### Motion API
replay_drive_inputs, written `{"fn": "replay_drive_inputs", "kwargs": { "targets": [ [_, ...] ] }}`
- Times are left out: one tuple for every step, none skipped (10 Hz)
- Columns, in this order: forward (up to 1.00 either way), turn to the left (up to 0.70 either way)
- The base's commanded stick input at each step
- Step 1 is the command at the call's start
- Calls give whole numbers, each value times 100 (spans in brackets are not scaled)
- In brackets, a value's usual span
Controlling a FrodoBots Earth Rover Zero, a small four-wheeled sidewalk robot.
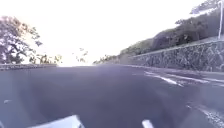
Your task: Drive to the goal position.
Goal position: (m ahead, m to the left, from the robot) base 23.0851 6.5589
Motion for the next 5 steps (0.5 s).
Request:
{"fn": "replay_drive_inputs", "kwargs": {
  "targets": [
    [70,0],
    [70,0],
    [70,0],
    [70,0],
    [70,0]
  ]
}}
